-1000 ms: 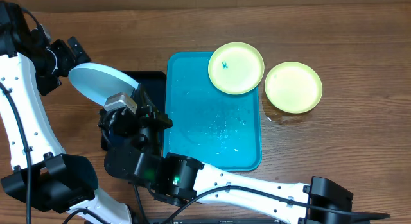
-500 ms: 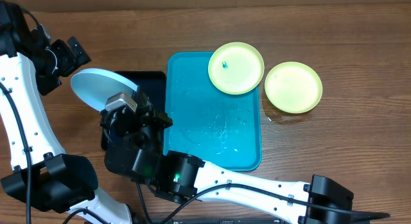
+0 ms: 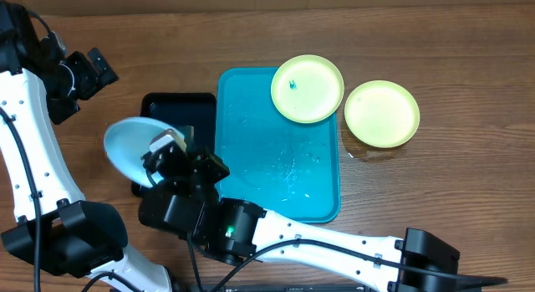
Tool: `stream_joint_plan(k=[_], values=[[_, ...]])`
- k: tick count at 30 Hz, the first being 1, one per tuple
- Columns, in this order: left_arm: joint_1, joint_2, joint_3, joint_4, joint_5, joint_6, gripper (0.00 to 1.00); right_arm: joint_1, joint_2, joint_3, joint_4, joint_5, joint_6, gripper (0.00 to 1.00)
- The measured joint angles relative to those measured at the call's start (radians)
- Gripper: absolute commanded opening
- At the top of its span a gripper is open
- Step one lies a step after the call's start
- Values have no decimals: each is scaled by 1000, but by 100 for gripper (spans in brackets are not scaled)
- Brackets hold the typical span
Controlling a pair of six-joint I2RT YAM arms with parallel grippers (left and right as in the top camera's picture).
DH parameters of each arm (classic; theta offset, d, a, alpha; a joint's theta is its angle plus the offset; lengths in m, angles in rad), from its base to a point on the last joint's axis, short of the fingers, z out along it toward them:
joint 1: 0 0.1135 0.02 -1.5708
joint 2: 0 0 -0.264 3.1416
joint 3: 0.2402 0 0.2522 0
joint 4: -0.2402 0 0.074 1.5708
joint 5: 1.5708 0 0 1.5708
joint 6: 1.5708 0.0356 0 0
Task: Clean dirty plates on tray and stack at the side
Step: 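Carry the light blue plate with the right gripper onto the right yellow plate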
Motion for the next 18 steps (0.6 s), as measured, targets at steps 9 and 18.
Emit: stream_joint_plan(k=[9, 18], values=[[0, 0, 0, 0, 0, 0, 100, -54, 0, 0, 5, -24, 79, 4], [0, 0, 0, 0, -1, 0, 100, -342, 2, 6, -313, -143, 525, 4]])
